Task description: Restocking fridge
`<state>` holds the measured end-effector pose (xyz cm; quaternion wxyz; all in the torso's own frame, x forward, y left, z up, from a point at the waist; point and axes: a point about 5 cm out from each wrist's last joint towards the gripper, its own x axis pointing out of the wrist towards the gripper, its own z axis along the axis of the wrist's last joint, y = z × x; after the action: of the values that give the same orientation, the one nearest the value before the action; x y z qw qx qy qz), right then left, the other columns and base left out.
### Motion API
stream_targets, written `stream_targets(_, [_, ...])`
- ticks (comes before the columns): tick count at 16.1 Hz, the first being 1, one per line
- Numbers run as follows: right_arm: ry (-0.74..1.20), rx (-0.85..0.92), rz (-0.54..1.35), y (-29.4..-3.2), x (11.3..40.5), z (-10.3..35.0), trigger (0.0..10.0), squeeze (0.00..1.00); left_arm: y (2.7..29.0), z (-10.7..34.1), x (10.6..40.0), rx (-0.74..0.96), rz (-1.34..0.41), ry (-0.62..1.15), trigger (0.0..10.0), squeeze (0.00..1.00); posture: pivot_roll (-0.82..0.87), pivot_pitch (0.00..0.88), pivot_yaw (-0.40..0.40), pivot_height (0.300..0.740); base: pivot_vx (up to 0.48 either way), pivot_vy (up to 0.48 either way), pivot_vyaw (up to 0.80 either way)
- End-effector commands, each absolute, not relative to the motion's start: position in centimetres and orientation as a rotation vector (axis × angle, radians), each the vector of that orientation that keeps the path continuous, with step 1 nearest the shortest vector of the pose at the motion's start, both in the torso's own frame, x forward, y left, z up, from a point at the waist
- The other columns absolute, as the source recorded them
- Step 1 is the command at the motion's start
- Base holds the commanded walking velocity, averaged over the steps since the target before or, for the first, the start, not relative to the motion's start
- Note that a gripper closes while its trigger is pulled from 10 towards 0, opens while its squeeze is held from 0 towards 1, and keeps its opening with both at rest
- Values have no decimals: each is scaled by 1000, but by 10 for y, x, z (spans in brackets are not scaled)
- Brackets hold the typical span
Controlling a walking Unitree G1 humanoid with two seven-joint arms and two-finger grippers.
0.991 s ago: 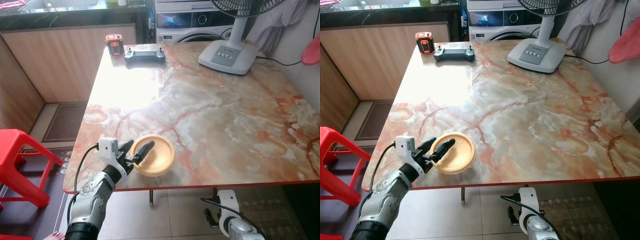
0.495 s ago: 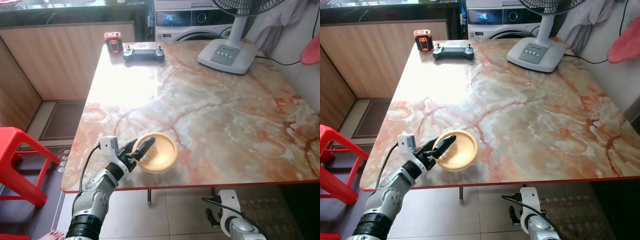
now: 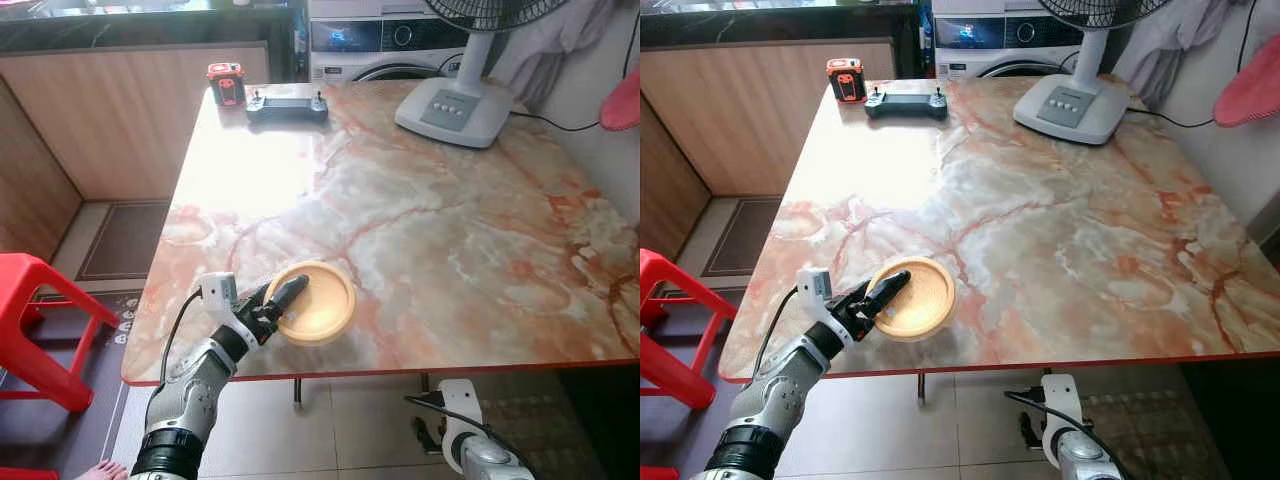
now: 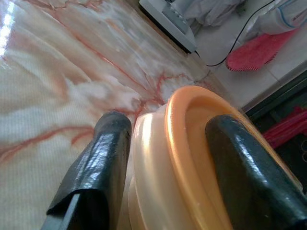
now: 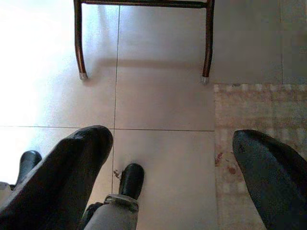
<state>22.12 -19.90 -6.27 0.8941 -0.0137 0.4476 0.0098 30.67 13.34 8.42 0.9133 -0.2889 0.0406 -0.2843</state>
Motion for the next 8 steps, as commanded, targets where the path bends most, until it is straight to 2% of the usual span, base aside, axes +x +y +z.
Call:
stream_targets(1, [941, -33, 21, -200, 219, -64, 10000, 0, 134, 75, 304, -602, -582, 137, 0, 0, 6, 85, -21, 740, 0, 0, 0])
stream_targets(8, [939, -33, 21, -200, 219, -64, 10000, 0, 139, 79, 306, -646, -548, 105, 0, 0, 5, 84, -19, 740, 0, 0, 0])
